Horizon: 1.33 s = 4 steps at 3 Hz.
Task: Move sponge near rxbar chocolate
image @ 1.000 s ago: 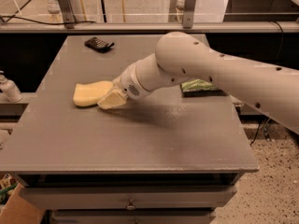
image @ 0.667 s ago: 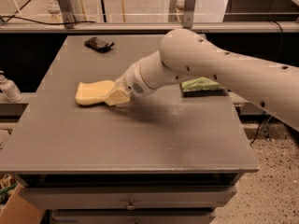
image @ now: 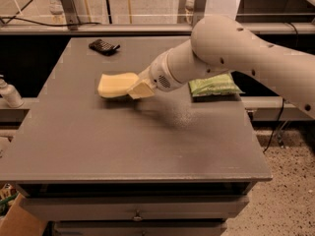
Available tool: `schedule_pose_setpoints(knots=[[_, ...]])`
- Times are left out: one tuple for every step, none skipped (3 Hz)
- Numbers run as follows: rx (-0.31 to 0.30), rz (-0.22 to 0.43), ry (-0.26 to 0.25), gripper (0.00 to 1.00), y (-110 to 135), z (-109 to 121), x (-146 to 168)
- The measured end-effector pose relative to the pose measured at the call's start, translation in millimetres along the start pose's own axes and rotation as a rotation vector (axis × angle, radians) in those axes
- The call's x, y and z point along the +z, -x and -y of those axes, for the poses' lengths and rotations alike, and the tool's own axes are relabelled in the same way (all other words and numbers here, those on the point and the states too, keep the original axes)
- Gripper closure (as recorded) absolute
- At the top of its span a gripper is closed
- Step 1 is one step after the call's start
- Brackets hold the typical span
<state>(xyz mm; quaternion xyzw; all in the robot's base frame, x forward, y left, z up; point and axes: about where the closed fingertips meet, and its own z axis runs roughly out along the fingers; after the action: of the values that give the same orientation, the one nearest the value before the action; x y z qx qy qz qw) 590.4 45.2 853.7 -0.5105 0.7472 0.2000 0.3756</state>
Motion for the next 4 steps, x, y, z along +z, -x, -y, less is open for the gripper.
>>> schedule_pose_setpoints(knots=[[0.021,0.019,-0.086,1.0,0.4,28.8,-44.5],[0.021,0.019,-0.086,1.0,0.5,28.8,-44.5],[0.008,0.02,-0.111,1.0,-0.7,38.5,-44.1],[-0.008,0.029,-0.151,1.0,-2.9,71.1,-36.2]])
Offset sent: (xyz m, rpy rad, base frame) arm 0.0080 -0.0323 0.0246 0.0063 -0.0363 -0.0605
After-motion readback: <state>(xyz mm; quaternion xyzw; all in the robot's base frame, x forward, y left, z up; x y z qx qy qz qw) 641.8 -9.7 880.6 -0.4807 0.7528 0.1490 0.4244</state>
